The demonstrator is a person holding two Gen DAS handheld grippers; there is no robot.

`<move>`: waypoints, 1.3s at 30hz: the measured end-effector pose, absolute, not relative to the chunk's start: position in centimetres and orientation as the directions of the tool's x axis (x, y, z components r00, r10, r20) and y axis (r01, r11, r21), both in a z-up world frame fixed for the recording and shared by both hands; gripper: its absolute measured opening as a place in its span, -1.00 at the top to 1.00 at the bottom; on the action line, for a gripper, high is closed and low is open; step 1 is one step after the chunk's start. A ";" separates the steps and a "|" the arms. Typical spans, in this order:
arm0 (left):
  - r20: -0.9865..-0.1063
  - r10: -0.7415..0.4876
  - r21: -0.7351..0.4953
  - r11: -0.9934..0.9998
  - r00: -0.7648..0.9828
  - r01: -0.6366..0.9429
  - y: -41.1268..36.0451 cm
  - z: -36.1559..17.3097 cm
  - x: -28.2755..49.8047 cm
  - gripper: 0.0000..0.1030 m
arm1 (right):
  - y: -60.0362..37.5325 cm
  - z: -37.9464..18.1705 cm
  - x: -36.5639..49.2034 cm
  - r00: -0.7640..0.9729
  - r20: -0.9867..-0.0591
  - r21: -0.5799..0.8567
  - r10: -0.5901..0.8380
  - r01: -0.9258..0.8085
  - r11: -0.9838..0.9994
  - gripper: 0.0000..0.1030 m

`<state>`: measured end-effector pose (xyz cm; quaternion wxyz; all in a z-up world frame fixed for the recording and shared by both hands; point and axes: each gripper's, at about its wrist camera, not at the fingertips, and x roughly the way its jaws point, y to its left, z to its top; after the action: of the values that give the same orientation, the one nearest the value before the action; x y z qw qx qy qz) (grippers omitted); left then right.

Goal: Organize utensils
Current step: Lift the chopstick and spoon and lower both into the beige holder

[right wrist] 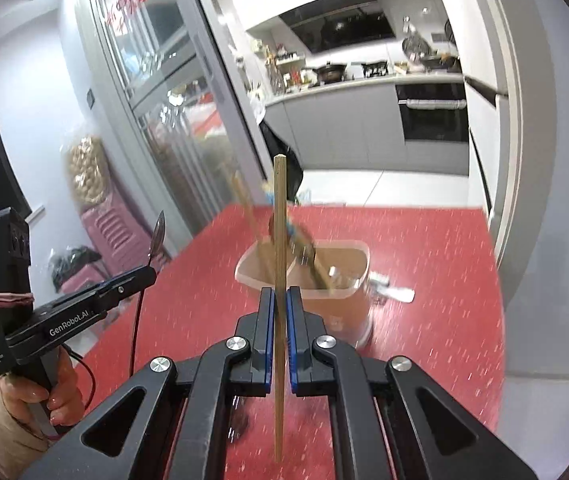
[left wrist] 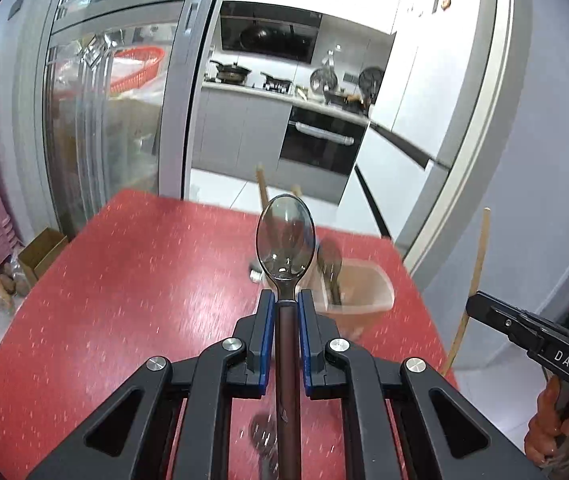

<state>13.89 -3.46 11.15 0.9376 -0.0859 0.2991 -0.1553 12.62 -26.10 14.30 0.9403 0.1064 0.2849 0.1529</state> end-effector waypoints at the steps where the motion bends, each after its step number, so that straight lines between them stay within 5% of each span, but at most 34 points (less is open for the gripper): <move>1: -0.523 -0.341 -0.252 0.937 0.781 0.240 -3.6 11.5 14.4 0.29 | -26.3 14.7 12.9 0.798 -0.495 0.284 0.344 -0.226 0.932 0.88; 18: -0.391 -0.350 -0.347 0.913 0.851 0.216 -5.2 12.4 23.3 0.29 | -27.5 19.3 22.3 0.880 -0.394 0.265 0.264 -0.166 0.950 0.88; 29: -0.319 -0.331 -0.356 0.910 0.888 0.211 -6.0 8.9 25.7 0.29 | -26.1 16.3 25.2 0.906 -0.372 0.151 0.202 -0.155 0.976 0.88; 39: -0.341 -0.308 -0.280 0.935 0.888 0.216 -7.2 5.6 25.2 0.29 | -25.0 12.5 26.0 0.897 -0.405 0.079 0.178 -0.160 0.984 0.88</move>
<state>25.19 -7.20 5.60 0.9645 -0.1179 0.1932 -0.1358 25.96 -24.96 12.55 0.9736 0.0219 0.2098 0.0869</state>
